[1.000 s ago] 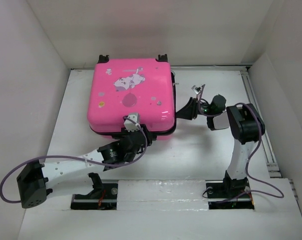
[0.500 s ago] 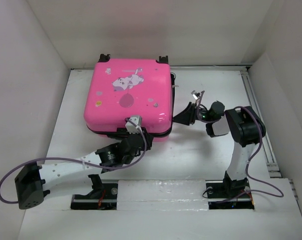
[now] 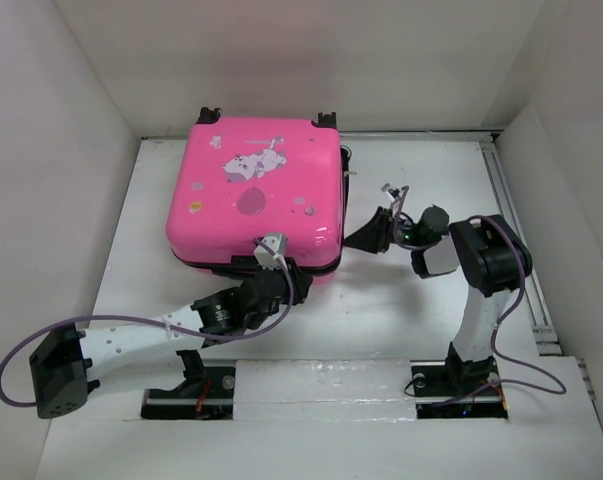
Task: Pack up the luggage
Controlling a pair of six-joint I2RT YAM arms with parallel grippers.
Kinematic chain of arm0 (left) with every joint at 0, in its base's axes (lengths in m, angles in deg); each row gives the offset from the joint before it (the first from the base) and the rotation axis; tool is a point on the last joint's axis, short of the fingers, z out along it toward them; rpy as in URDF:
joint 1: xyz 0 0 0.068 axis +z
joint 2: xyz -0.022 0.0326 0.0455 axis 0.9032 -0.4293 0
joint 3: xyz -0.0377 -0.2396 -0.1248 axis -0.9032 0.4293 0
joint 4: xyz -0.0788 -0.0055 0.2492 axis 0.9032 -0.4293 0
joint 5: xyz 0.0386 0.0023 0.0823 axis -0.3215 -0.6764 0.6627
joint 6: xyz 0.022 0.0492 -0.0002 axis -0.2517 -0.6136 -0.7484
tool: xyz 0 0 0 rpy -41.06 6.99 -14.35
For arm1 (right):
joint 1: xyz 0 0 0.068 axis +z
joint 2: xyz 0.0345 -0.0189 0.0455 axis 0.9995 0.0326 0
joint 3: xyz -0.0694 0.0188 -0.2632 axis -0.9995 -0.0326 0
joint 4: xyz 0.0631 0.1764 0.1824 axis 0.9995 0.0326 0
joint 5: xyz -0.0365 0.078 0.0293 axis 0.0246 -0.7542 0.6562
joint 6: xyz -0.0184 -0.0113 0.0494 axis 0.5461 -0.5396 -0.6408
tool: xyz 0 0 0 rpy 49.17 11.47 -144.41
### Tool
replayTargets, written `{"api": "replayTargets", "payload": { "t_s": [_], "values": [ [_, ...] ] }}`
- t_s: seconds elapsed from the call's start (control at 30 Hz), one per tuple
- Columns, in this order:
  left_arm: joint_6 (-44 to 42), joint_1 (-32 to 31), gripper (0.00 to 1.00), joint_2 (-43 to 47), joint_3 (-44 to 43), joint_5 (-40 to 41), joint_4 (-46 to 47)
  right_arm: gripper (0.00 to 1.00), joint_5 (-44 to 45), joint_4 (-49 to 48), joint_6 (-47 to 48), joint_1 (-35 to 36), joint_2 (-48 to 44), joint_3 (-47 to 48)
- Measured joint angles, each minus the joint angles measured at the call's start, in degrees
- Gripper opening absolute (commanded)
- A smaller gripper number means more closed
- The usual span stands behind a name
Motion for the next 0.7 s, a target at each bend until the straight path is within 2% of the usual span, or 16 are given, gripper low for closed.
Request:
{"api": "replayTargets", "payload": {
  "t_s": [0.07,0.13,0.27,0.3,0.43,0.47,0.5,0.53,0.57,0.6,0.7],
  "values": [
    [0.0,0.0,0.19,0.0,0.0,-0.26,0.22,0.35,0.09,-0.04,0.2,0.11,0.0,-0.24],
    [0.0,0.0,0.19,0.0,0.02,-0.61,0.55,0.29,0.42,-0.22,0.26,0.24,-0.02,-0.66],
    [0.02,0.0,0.19,0.0,0.2,-1.55,1.22,0.22,-0.72,2.4,2.14,1.6,0.44,-3.26],
    [0.0,0.0,0.19,0.0,0.2,-1.62,1.44,0.17,-1.11,3.39,2.47,2.16,0.87,-3.87],
    [-0.04,0.0,0.19,-0.22,0.2,-2.34,2.38,0.14,-1.84,5.49,3.19,3.32,1.86,-4.37],
    [-0.09,0.0,0.19,-0.48,0.2,-2.51,2.71,0.17,-1.81,5.64,3.3,3.32,1.86,-4.39],
    [-0.17,0.02,0.19,-0.85,0.2,-2.62,2.93,0.25,-1.81,5.7,3.41,3.32,1.86,-4.44],
    [-0.22,0.02,0.19,-1.2,0.2,-2.69,3.08,0.55,-1.77,5.81,3.58,3.3,1.84,-4.48],
    [-0.24,0.0,0.19,-1.51,0.2,-2.75,3.1,0.73,-1.7,6.14,3.5,3.23,1.84,-4.5],
    [-0.26,0.02,0.19,-1.73,0.2,-2.8,3.1,0.79,-1.6,6.32,3.67,3.08,1.84,-4.5],
    [-0.39,0.02,0.19,-1.9,0.2,-2.82,3.19,0.79,-1.42,6.29,4.07,2.29,1.53,-4.52]
  ]
}}
